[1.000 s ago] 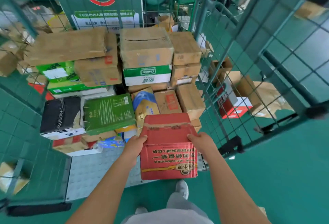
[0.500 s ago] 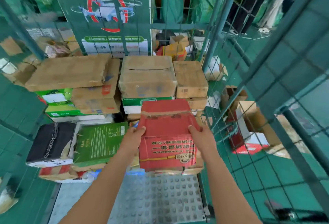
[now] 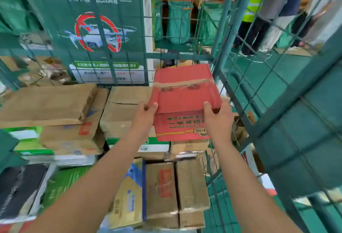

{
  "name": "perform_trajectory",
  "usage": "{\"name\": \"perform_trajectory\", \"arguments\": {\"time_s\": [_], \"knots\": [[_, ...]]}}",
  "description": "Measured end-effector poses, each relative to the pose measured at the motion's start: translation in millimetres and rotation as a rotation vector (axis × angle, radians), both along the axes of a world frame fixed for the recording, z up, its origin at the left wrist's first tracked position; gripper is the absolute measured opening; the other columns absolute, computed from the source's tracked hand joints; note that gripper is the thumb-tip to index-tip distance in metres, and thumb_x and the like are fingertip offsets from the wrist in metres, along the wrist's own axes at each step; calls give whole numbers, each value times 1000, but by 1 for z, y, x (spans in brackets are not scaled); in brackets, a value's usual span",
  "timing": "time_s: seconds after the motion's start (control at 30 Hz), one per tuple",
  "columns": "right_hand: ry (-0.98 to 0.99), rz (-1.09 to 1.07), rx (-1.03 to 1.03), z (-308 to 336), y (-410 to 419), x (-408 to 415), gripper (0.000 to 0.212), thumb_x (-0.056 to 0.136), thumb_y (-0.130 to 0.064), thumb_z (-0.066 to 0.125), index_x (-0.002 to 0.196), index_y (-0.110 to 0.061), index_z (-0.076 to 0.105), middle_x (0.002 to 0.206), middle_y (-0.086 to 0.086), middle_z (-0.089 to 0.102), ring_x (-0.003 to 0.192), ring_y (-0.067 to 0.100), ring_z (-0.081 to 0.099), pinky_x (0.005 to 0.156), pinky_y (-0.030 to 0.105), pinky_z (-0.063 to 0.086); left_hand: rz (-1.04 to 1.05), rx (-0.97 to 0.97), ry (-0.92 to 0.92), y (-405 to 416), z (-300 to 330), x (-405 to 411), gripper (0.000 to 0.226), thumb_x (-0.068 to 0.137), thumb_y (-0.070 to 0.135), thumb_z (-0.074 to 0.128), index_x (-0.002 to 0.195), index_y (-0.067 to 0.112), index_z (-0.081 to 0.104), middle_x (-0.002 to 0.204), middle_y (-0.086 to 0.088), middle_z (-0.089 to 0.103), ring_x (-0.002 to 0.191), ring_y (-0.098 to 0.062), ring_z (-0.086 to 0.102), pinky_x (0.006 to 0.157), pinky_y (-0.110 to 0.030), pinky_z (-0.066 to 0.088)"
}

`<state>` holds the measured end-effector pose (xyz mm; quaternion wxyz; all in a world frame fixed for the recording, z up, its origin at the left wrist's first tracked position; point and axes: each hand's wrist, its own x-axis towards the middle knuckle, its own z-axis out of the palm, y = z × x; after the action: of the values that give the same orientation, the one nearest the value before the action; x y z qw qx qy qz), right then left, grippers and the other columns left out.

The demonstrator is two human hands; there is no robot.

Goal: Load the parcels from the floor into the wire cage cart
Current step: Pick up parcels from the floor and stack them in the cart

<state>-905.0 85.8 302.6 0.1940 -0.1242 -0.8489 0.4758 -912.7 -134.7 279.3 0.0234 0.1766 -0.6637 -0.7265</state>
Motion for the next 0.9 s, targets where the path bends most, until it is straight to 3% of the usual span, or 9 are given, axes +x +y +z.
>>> {"name": "perform_trajectory", "arguments": {"time_s": [0.13,0.23,0.3,0.4,0.47,0.53,0.6,0.7,0.9], "knots": [[-3,12,122,10,19,-71,59,91,-56,51,134,-16,53,123,8,58,116,34,53,104,53,45,50,-66,13,20,-1,-69,23,102,39,59,102,18,49,109,-13,65,93,-25,63,85,-48,56],[-101,89,167,-10,26,-102,79,95,-36,60,161,-19,21,149,20,39,126,40,49,106,50,44,21,-116,48,39,-5,-100,28,107,20,51,133,19,41,118,2,60,97,-9,61,75,-24,53],[-233,225,342,-35,25,-110,87,94,-27,64,164,-24,13,161,23,17,137,44,39,110,50,39,-98,-252,77,51,-16,-110,34,107,11,46,138,26,43,122,14,59,105,-5,62,81,-16,54],[-372,352,532,-63,20,-117,91,95,-30,64,164,-33,5,169,12,-10,153,43,10,119,49,30,-208,-405,109,58,-43,-129,51,104,12,40,142,45,48,145,6,57,128,-15,59,108,-44,51],[-365,335,547,-72,17,-121,94,95,-28,63,163,-37,-1,169,5,-17,150,43,20,108,48,41,-209,-431,90,56,-52,-136,52,107,16,38,147,49,41,151,4,53,130,-19,58,110,-48,49],[-379,316,572,-80,16,-125,101,92,-27,65,161,-40,-8,167,0,-23,142,42,35,93,44,48,-219,-472,81,58,-45,-130,51,111,18,34,155,43,32,149,3,52,121,-20,62,99,-37,53],[-423,307,611,-84,16,-129,109,89,-26,68,159,-41,-14,166,-1,-28,135,42,44,82,40,47,-262,-501,44,60,-42,-127,50,112,25,30,158,44,24,143,3,54,104,-16,66,81,-31,53],[-541,318,647,-78,16,-136,114,88,-29,70,158,-41,-19,164,1,-32,128,40,52,78,39,47,-316,-509,-5,58,-34,-128,55,110,25,34,158,47,20,141,1,56,98,-19,69,82,-38,58],[-667,322,580,-24,-2,-126,96,92,-36,62,163,-31,-3,170,5,-16,151,39,25,116,49,38,-356,-508,22,47,-12,-112,67,99,33,57,154,54,26,143,18,56,113,-5,66,87,-33,58]]}}
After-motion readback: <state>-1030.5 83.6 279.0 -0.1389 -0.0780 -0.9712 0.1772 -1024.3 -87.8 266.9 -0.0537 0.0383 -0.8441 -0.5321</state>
